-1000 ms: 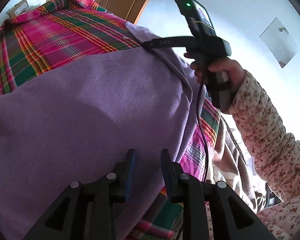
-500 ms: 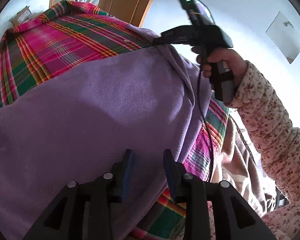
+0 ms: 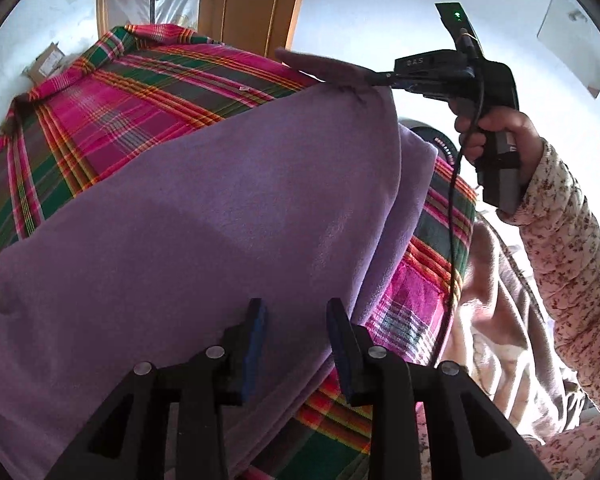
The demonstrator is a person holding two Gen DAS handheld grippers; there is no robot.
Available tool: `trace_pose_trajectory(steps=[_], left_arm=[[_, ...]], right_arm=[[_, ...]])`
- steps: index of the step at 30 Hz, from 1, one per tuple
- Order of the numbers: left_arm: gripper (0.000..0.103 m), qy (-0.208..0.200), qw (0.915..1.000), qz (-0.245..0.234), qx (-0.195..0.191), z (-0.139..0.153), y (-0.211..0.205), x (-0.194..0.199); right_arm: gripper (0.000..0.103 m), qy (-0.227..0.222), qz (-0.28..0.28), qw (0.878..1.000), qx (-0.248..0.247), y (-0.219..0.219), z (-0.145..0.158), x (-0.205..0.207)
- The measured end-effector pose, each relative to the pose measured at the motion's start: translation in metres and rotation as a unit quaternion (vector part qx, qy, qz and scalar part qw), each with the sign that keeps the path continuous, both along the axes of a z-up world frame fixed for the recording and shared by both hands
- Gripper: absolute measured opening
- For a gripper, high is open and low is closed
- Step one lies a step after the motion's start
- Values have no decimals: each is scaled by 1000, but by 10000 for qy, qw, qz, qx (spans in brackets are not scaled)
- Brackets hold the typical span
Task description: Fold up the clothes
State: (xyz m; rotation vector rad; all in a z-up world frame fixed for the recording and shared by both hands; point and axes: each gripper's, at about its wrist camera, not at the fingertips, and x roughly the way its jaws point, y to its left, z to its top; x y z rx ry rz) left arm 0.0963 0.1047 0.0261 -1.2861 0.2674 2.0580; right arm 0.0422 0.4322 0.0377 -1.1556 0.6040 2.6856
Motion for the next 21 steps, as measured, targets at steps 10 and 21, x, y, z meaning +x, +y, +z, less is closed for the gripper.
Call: trace_pose_trajectory(steps=[10,21], left_arm=[[32,296,9988,-49,-374,0,25,5],[32,456,9973,-444,-357,1,47,10]], right_arm=[[10,-142,128,9998,54,3,-21,-2],[29,-119,271,9994,197,0,-25,-5]])
